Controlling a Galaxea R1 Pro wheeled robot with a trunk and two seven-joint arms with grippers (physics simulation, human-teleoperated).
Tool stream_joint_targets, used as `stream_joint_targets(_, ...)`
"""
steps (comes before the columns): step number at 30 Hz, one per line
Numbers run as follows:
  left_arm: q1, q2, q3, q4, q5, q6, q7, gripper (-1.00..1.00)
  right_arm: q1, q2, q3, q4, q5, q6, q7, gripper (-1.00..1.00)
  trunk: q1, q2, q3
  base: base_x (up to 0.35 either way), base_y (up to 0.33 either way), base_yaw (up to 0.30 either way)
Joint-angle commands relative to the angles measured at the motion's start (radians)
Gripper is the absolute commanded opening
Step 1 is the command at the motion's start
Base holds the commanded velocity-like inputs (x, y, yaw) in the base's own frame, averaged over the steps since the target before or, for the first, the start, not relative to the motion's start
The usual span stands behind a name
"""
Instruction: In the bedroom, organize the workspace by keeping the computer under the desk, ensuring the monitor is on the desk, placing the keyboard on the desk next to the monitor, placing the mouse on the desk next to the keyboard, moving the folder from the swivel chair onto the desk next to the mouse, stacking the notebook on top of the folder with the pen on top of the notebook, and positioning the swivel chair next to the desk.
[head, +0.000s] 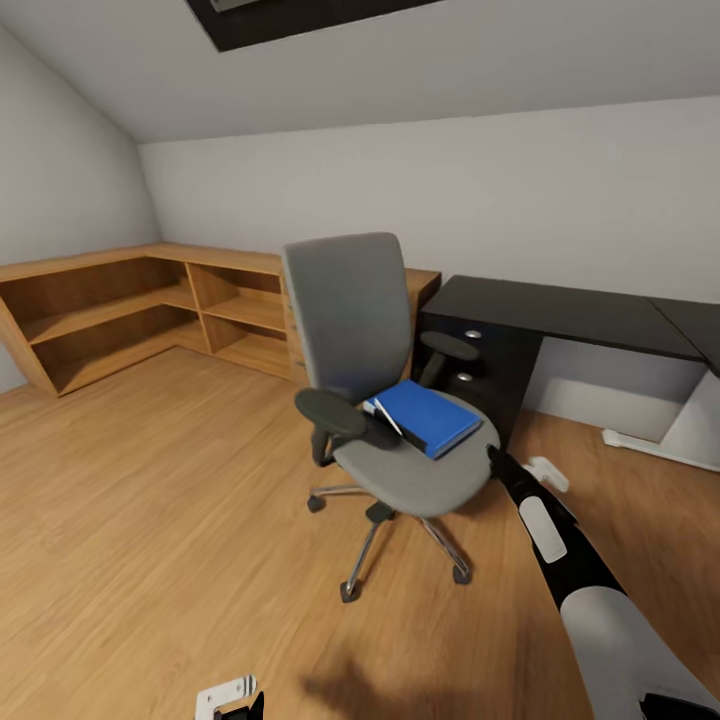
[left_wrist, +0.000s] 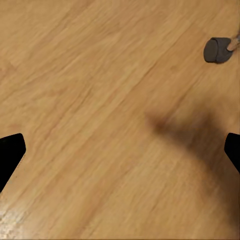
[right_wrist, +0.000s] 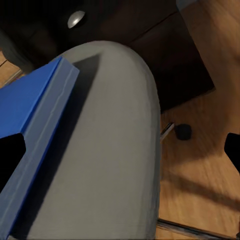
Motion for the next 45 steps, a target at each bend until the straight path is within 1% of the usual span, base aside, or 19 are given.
stream_joint_targets(1, 0.000, -0.001, 0.001, -0.002, 0.010, 0.006, 0.002, 1.00, 0.001, -0.001, 0.000, -0.002, -0.008, 0.009, -0.005, 1.00, 0.000, 0.000, -0.001, 0.307, 0.090, -0.003)
stream_joint_targets(4, 0.000, -0.001, 0.001, -0.002, 0.010, 0.006, 0.002, 1.00, 0.003, -0.002, -0.001, -0.003, -0.009, 0.026, -0.005, 1.00, 0.000, 0.000, -0.001, 0.301, 0.073, -0.002)
stream_joint_targets(6, 0.000, -0.001, 0.001, -0.002, 0.010, 0.006, 0.002, 1.00, 0.003, -0.010, -0.001, -0.002, -0.014, 0.042, -0.005, 1.00, 0.000, 0.000, -0.001, 0.220, 0.033, -0.001)
stream_joint_targets(9, 0.000, -0.001, 0.001, -0.002, 0.010, 0.006, 0.002, 1.00, 0.003, -0.023, -0.001, -0.002, -0.047, 0.063, -0.005, 1.00, 0.000, 0.000, -0.001, 0.153, 0.015, 0.000)
stream_joint_targets(10, 0.000, -0.001, 0.001, -0.002, 0.010, 0.006, 0.002, 1.00, 0.003, -0.033, -0.001, -0.002, -0.074, 0.077, -0.005, 1.00, 0.000, 0.000, -0.001, 0.106, 0.008, 0.000)
stream_joint_targets(12, 0.000, -0.001, 0.001, -0.002, 0.010, 0.006, 0.002, 1.00, 0.003, -0.046, -0.001, -0.002, -0.108, 0.097, -0.005, 1.00, 0.000, 0.000, -0.001, 0.076, 0.006, 0.000)
stream_joint_targets(14, 0.000, -0.001, 0.001, -0.001, 0.010, 0.006, 0.002, 1.00, 0.004, -0.070, -0.001, -0.001, -0.182, 0.149, -0.005, 1.00, 0.000, 0.000, -0.001, 0.036, 0.003, 0.000)
stream_joint_targets(16, 0.000, -0.001, 0.001, -0.001, 0.010, 0.006, 0.002, 1.00, 0.004, -0.091, -0.002, 0.003, -0.243, 0.190, -0.005, 1.00, 0.000, 0.000, -0.001, 0.015, 0.001, 0.000)
stream_joint_targets(17, 0.000, -0.001, 0.001, -0.001, 0.010, 0.006, 0.002, 1.00, 0.004, -0.100, -0.002, 0.004, -0.263, 0.203, -0.004, 1.00, 0.000, 0.000, -0.001, 0.007, 0.001, 0.000)
stream_joint_targets(18, 0.000, -0.001, 0.001, -0.001, 0.010, 0.006, 0.002, 1.00, 0.004, -0.103, -0.002, 0.004, -0.271, 0.207, -0.004, 1.00, 0.000, 0.000, -0.001, 0.006, 0.000, 0.000)
stream_joint_targets(19, 0.000, -0.001, 0.001, -0.001, 0.010, 0.006, 0.002, 1.00, 0.004, -0.109, -0.002, 0.005, -0.287, 0.216, -0.004, 1.00, 0.000, 0.000, -0.001, 0.003, 0.000, 0.000)
stream_joint_targets(25, 0.000, -0.001, 0.002, -0.001, 0.010, 0.006, 0.002, 1.00, 0.004, -0.116, -0.002, 0.024, -0.307, 0.230, -0.004, 1.00, 0.000, 0.000, -0.001, 0.001, 0.000, 0.000)
stream_joint_targets(31, 0.000, -0.001, 0.003, -0.001, 0.010, 0.006, 0.002, 1.00, 0.004, -0.123, -0.003, 0.038, -0.378, 0.256, -0.005, 1.00, 0.000, 0.000, -0.001, 0.000, 0.000, 0.000)
stream_joint_targets(34, 0.000, -0.001, 0.007, -0.001, 0.010, 0.006, 0.002, 1.00, 0.004, -0.130, -0.003, 0.040, -0.395, 0.259, -0.005, 1.00, 0.000, 0.000, -0.001, 0.000, 0.000, 0.000)
stream_joint_targets(45, 0.000, -0.001, 0.014, -0.001, 0.010, 0.006, 0.002, 1.00, 0.004, -0.134, -0.002, 0.045, -0.407, 0.262, -0.004, 1.00, 0.000, 0.000, -0.001, 0.000, 0.000, 0.000)
